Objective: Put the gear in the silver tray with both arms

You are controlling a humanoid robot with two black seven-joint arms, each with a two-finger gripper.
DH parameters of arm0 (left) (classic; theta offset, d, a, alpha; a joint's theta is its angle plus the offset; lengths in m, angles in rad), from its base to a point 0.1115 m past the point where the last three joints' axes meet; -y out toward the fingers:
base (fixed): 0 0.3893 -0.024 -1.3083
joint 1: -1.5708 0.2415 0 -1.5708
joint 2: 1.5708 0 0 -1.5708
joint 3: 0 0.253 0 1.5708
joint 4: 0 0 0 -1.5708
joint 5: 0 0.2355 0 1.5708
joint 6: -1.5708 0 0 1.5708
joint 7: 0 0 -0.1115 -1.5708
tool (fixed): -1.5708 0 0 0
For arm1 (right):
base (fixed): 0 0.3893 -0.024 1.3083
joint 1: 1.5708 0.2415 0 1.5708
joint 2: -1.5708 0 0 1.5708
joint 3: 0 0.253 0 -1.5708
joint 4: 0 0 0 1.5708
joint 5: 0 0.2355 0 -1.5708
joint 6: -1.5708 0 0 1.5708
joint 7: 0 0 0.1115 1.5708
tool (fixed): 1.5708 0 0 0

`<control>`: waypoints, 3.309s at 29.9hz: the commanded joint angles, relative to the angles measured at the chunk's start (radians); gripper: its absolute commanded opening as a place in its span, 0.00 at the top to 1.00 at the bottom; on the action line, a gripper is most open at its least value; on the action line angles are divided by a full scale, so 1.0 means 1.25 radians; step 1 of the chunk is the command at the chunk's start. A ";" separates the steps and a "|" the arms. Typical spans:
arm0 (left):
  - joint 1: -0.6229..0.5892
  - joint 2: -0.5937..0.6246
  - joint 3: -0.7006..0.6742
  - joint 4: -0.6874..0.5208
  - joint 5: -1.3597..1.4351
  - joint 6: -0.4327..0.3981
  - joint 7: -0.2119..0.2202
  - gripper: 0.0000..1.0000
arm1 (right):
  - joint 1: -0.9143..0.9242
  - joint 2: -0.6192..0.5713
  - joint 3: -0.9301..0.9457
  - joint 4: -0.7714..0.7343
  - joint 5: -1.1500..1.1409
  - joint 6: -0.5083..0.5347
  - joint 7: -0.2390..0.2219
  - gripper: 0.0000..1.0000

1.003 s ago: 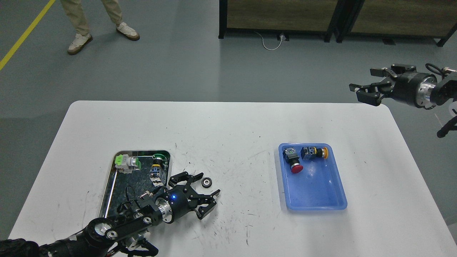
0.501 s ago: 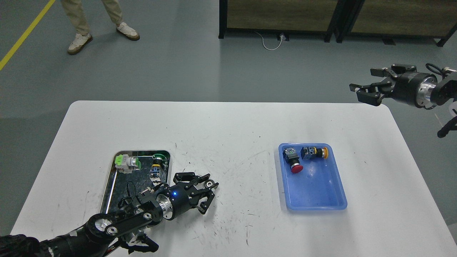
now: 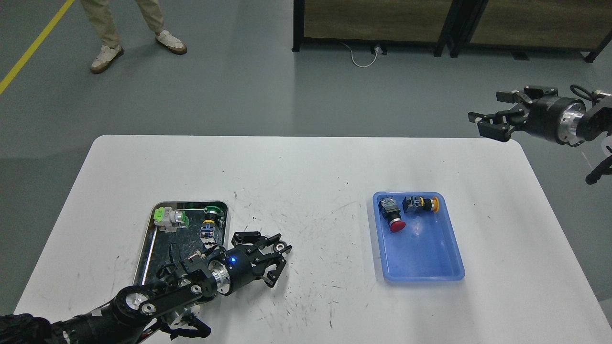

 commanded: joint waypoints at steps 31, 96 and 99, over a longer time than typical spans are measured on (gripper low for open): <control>0.074 0.521 -0.044 -0.301 -0.095 -0.033 -0.031 0.78 | -0.002 0.060 0.017 -0.029 -0.001 0.000 0.002 0.16; -0.486 0.450 -0.219 -0.012 -0.368 -0.009 0.212 0.03 | 0.124 0.172 0.226 -0.244 0.097 -0.231 0.023 0.07; -0.535 0.414 -0.219 0.036 -0.368 -0.009 0.226 0.03 | 0.155 0.187 0.216 -0.257 0.101 -0.250 0.021 0.07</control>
